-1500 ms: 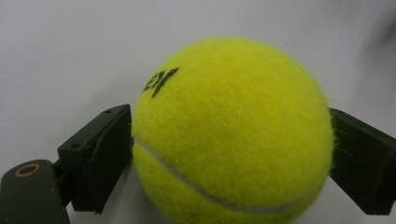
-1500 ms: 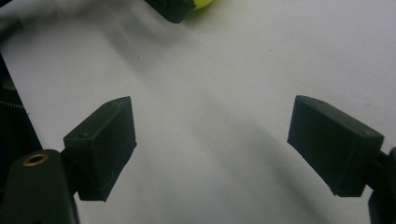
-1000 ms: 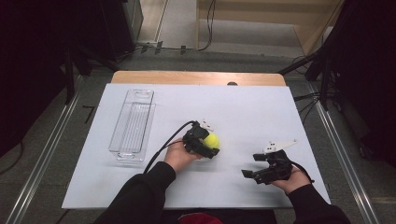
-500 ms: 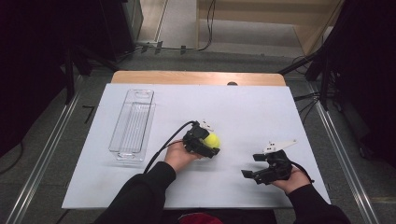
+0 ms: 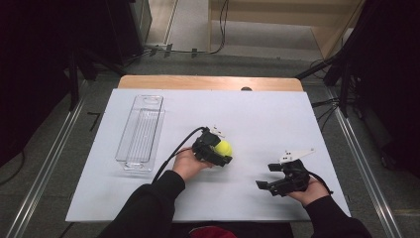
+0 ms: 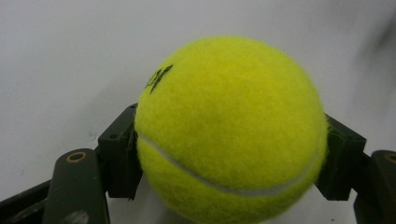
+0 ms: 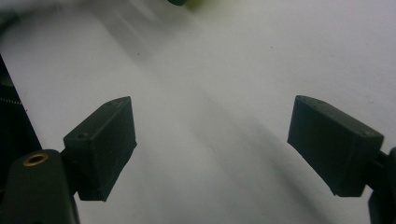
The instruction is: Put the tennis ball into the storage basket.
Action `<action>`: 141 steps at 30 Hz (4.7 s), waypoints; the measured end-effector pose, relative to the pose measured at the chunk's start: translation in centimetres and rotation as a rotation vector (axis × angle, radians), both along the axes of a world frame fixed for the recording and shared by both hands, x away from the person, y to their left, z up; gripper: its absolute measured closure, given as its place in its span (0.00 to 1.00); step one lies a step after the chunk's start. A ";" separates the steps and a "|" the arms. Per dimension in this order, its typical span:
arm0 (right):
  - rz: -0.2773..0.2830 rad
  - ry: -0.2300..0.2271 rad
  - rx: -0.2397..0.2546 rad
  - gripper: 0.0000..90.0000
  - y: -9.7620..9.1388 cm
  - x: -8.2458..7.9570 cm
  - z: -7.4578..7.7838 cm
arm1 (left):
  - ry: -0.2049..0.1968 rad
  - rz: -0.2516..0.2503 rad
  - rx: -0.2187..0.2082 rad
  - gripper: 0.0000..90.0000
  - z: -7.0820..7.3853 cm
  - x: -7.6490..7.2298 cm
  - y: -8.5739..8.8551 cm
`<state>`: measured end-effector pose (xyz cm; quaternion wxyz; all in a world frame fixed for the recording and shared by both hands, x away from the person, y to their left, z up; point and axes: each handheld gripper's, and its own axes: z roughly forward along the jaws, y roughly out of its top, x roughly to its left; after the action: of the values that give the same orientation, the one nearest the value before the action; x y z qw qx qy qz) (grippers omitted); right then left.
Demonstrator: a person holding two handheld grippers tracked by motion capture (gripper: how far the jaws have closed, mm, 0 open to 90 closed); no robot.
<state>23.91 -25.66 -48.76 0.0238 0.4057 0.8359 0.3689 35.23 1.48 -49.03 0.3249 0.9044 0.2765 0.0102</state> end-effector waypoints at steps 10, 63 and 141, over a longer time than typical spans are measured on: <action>0.000 0.001 0.000 0.15 0.0 0.0 0.0 | 0.011 -0.006 -0.012 0.29 0.8 -0.3 0.3; -0.012 -0.001 0.010 0.15 -0.1 0.0 0.0 | 0.052 -0.026 -0.051 0.29 5.5 -0.9 3.3; -0.019 -0.019 0.021 0.15 -0.1 0.1 0.3 | 0.065 0.111 -0.079 0.29 9.2 2.1 10.8</action>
<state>23.97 -25.78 -48.49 0.0307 0.4102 0.8279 0.3812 37.31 12.31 -39.84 0.3501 0.8739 0.3369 -0.0123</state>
